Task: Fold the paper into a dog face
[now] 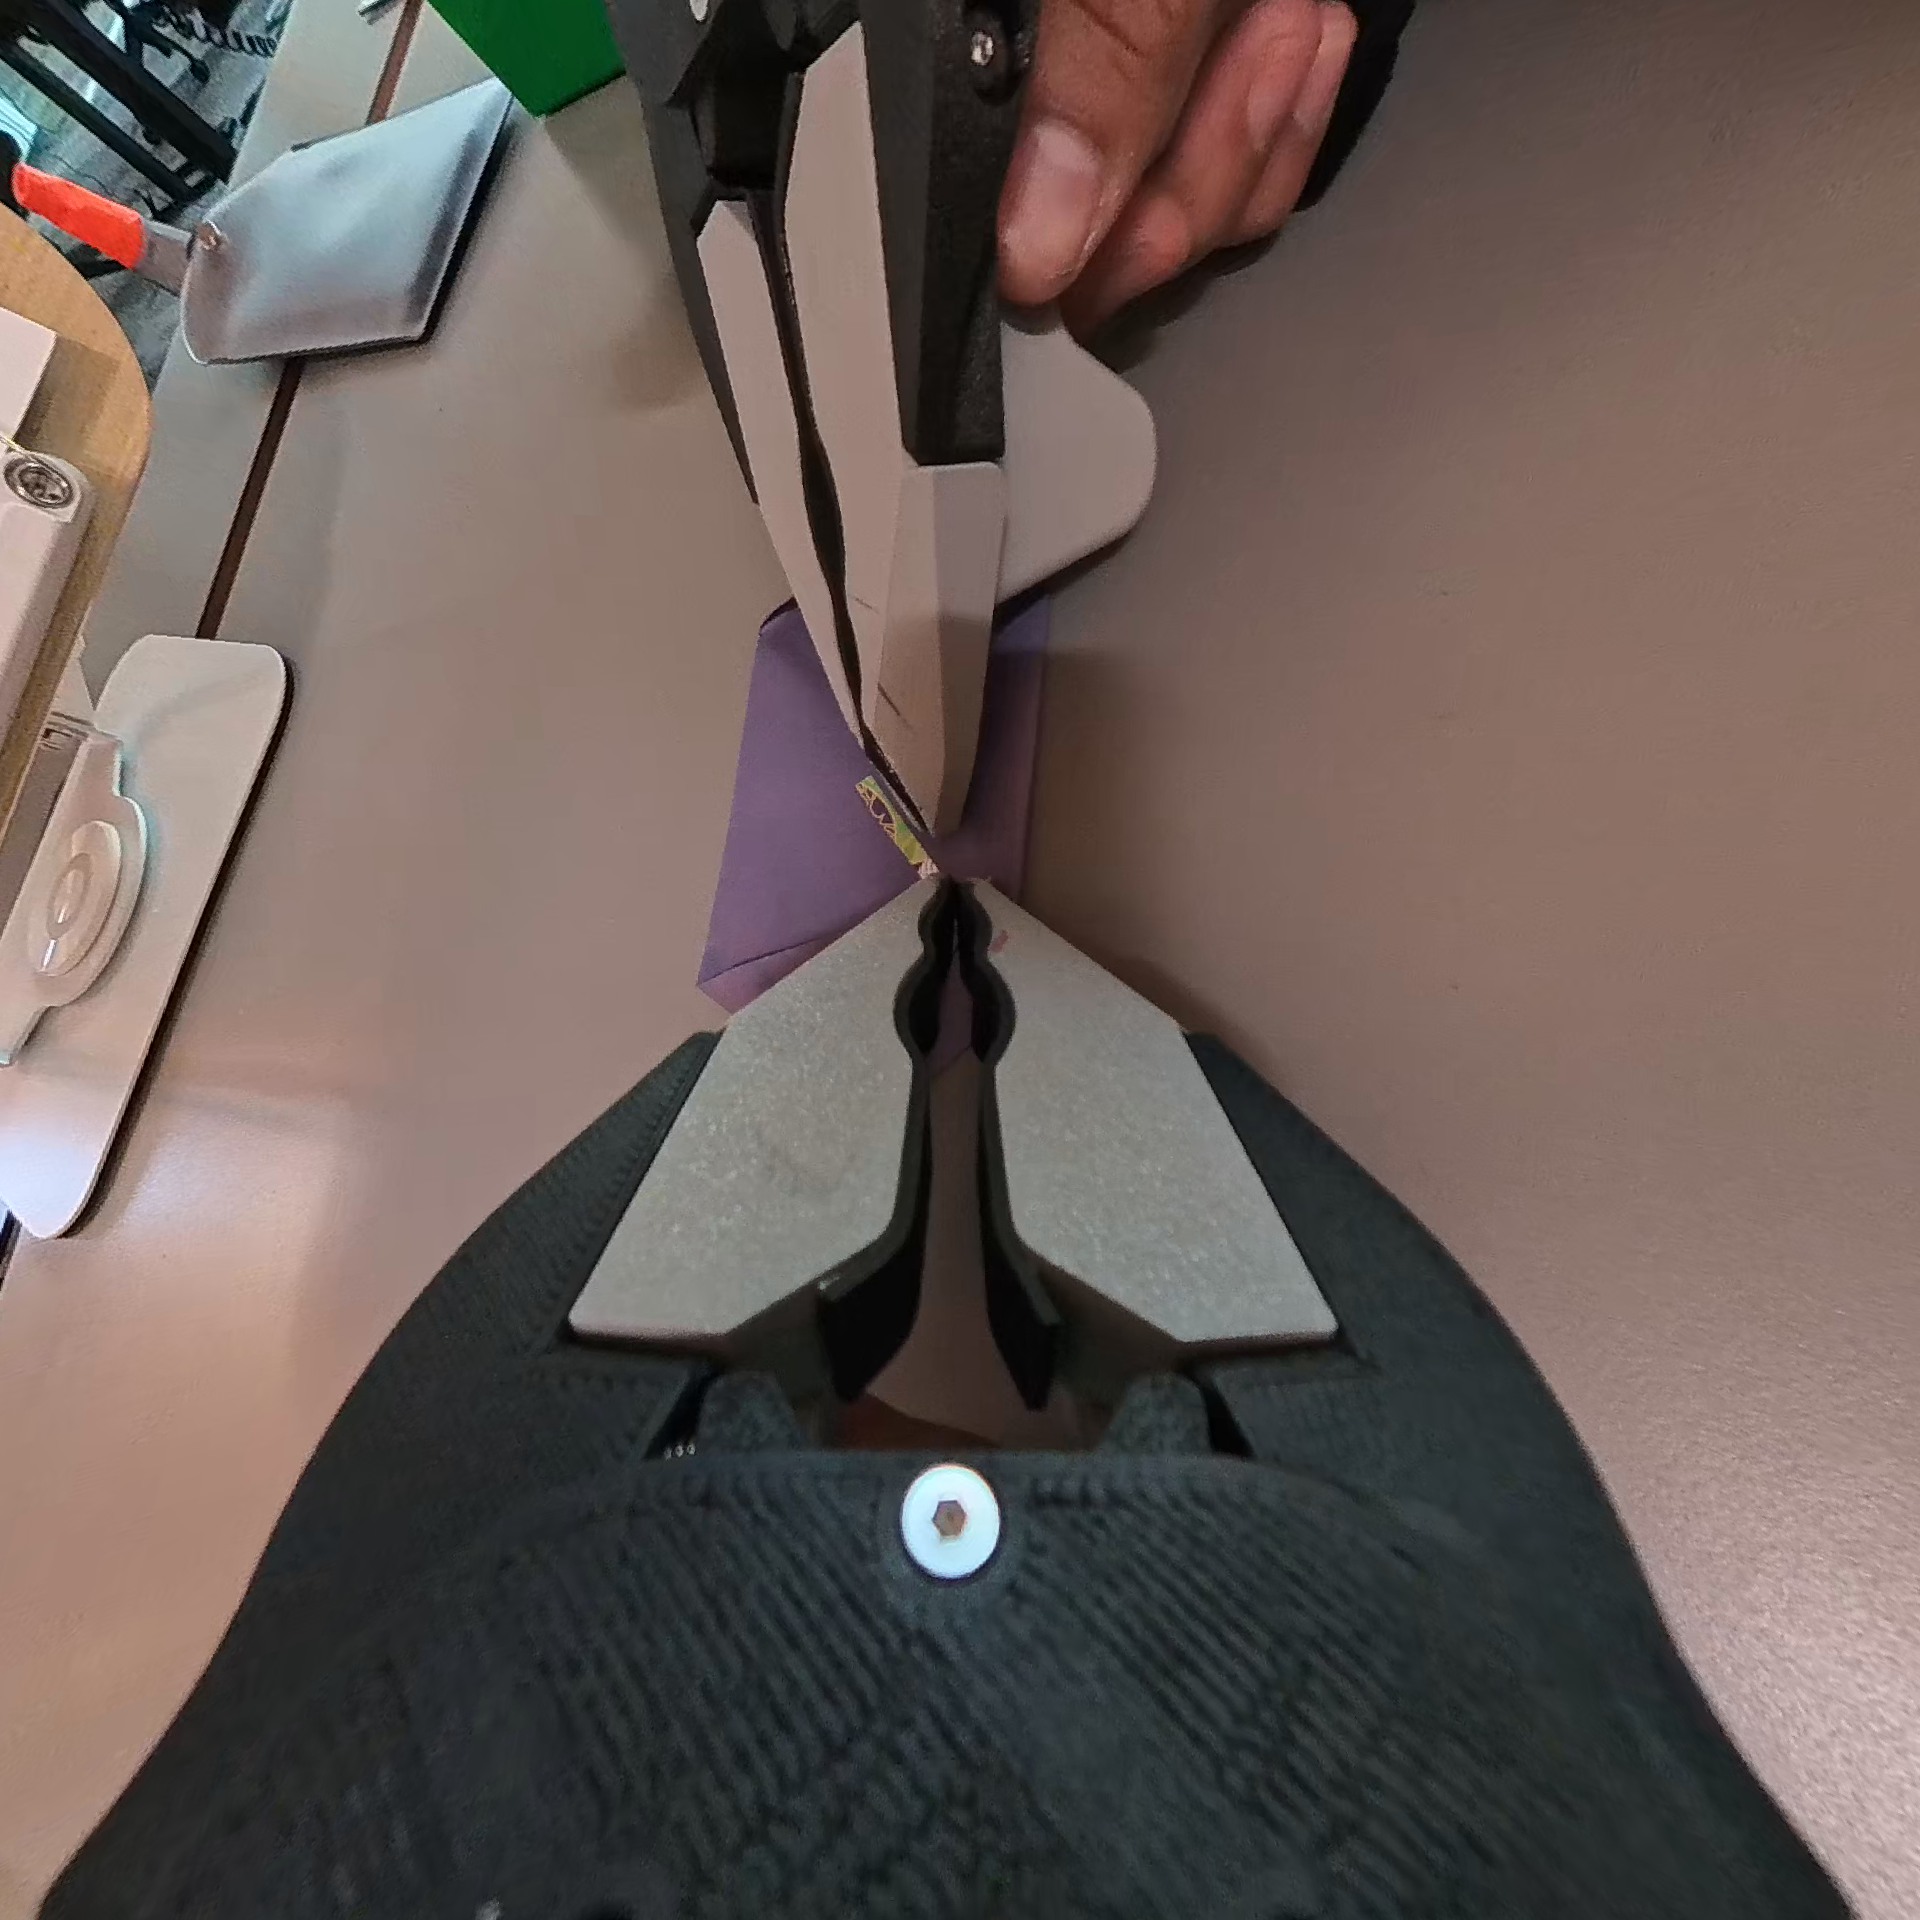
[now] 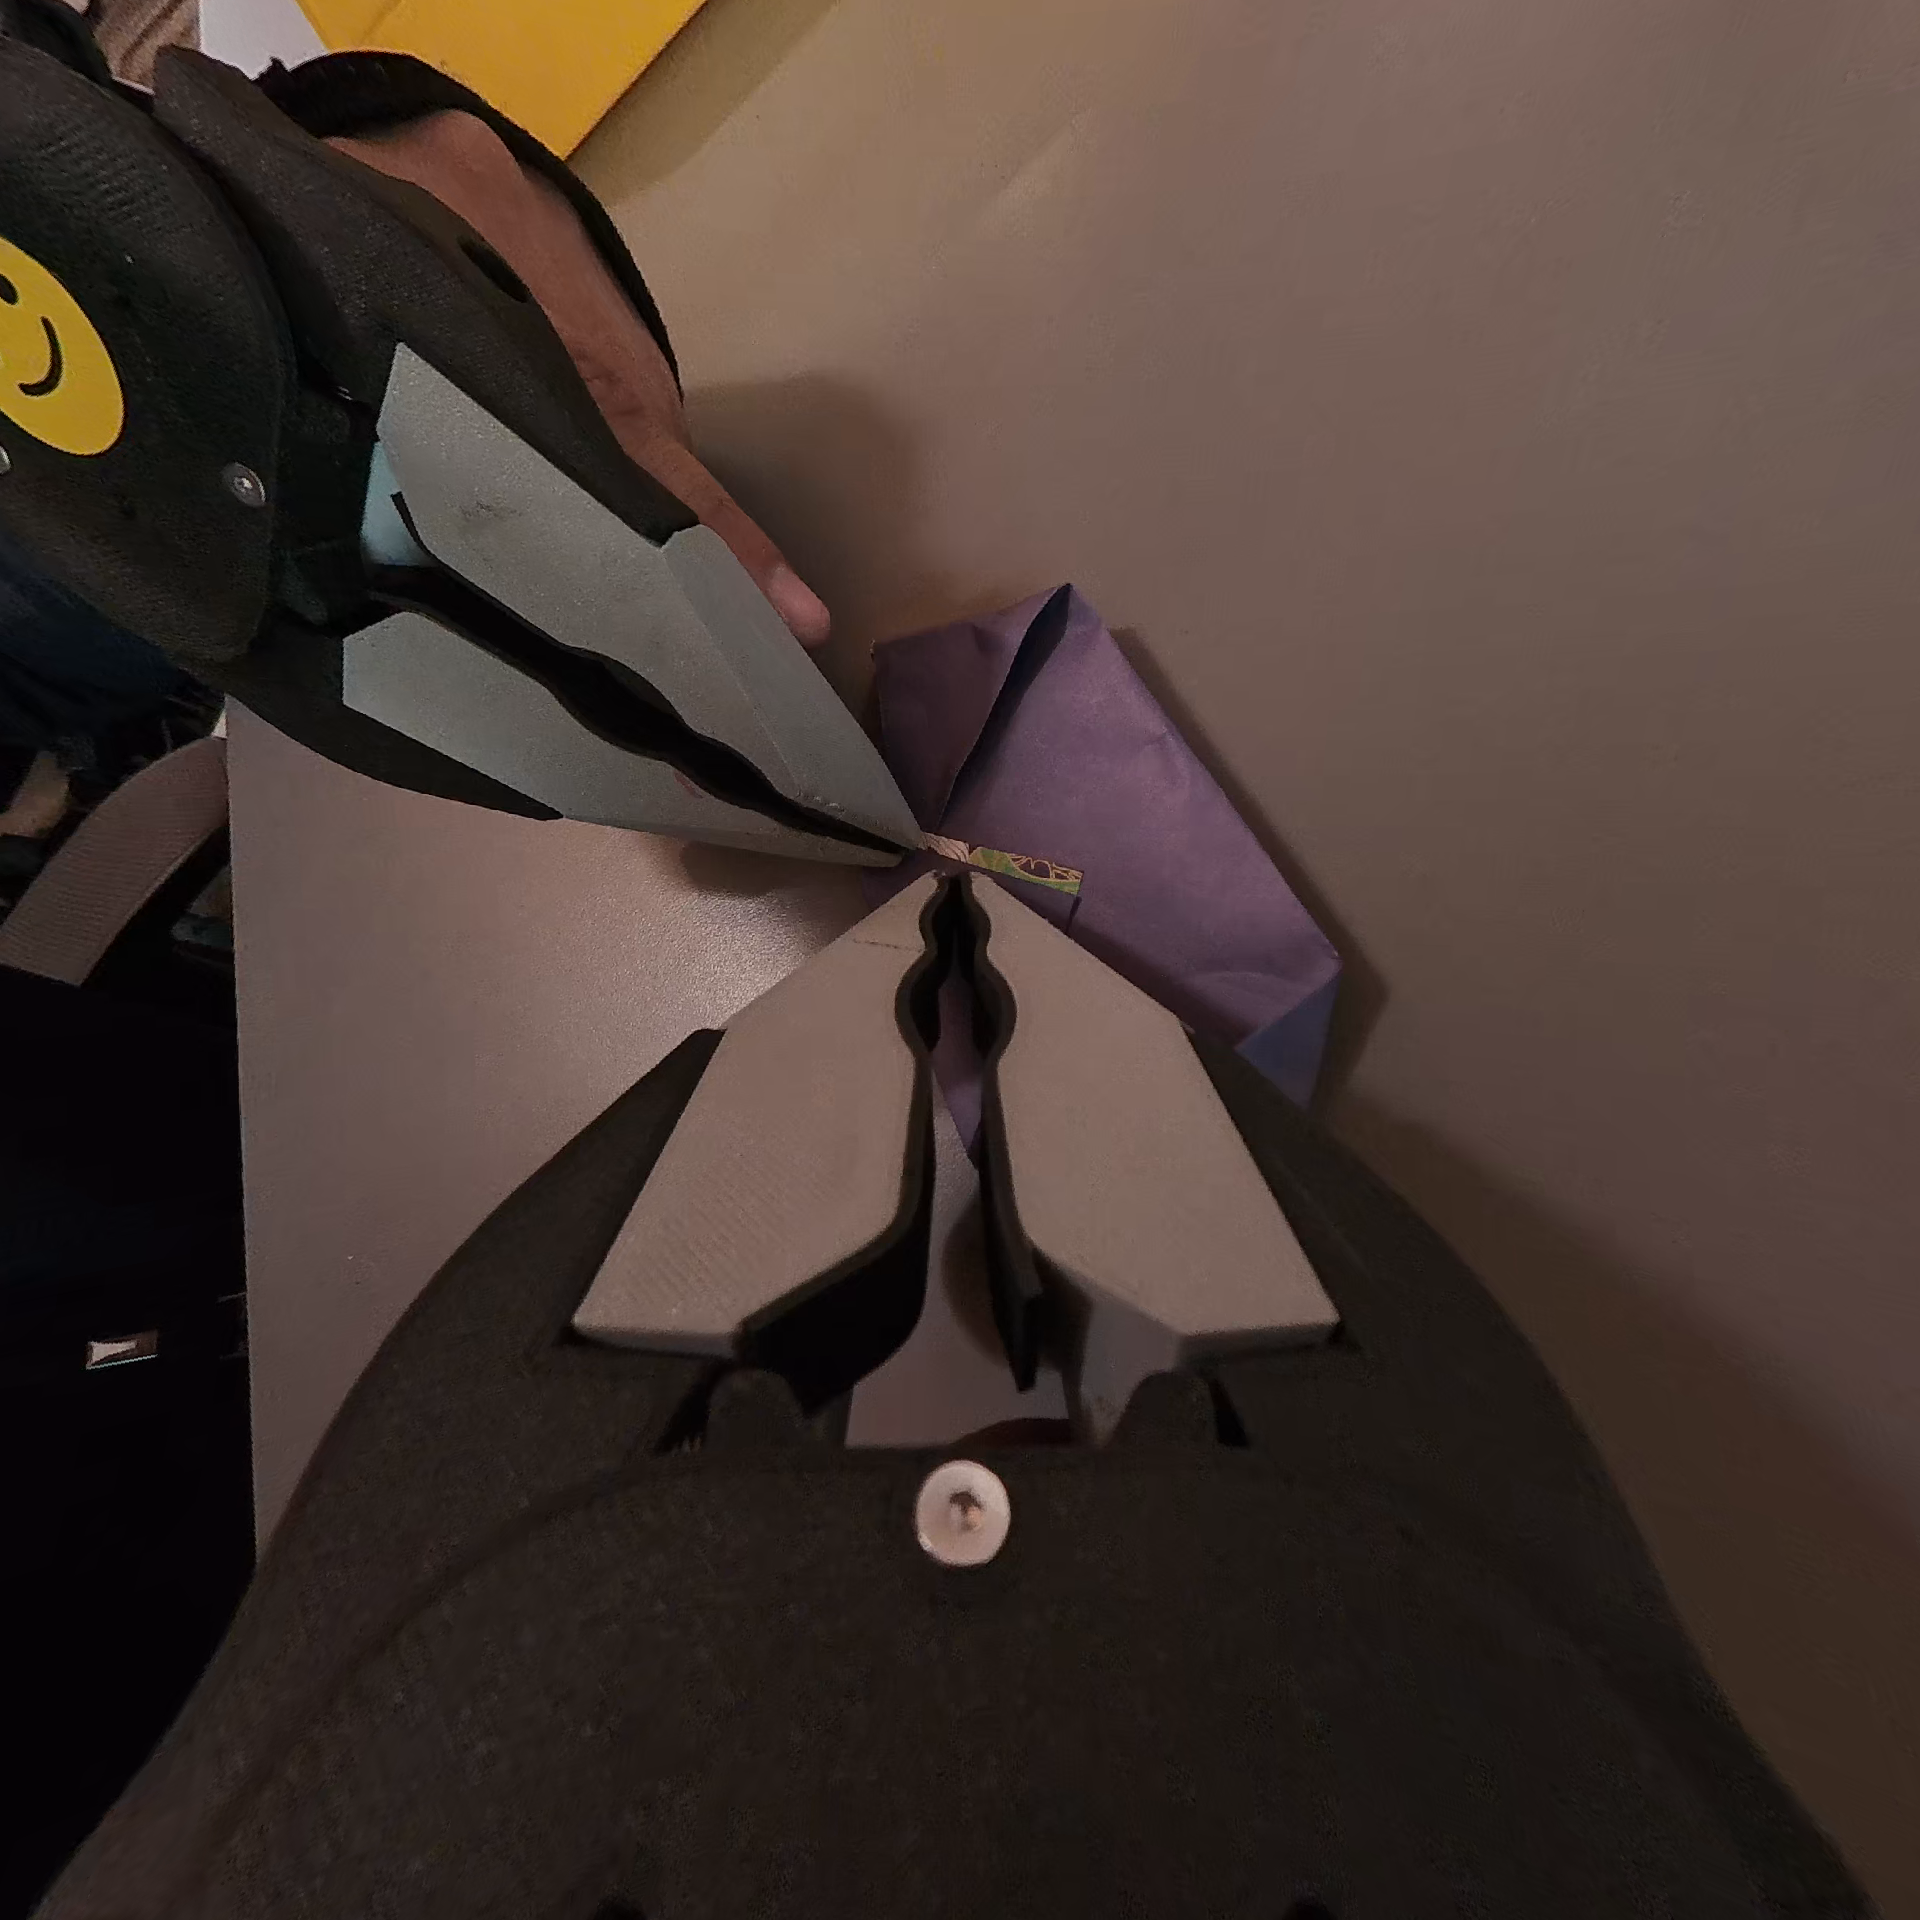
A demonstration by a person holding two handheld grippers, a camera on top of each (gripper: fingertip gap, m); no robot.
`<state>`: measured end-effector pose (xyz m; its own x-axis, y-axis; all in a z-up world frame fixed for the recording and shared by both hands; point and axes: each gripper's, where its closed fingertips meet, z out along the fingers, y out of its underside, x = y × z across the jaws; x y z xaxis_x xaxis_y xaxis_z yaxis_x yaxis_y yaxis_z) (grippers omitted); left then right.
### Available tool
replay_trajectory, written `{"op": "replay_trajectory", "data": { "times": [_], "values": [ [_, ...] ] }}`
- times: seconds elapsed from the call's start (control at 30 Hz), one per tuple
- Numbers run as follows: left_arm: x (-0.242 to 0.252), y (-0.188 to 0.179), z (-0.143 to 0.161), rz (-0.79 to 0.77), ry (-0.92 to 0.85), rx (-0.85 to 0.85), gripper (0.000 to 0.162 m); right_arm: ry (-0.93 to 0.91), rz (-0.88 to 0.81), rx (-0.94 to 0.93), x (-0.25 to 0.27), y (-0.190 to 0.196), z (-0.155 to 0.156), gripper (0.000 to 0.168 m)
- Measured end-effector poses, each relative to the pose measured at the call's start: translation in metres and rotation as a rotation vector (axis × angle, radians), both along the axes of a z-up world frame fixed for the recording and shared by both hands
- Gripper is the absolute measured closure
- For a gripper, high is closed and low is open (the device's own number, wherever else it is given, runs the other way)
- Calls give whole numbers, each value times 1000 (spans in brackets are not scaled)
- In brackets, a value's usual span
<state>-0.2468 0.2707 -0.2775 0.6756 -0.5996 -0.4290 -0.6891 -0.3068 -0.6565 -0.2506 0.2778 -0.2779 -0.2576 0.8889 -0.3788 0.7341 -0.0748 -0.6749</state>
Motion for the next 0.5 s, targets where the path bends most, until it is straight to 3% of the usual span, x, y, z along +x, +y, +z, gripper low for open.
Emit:
{"op": "replay_trajectory", "data": {
  "times": [0.5],
  "values": [
    [0,0,0,0,3,2,162,-1,-2,-4,0,0,0,168]
  ]
}}
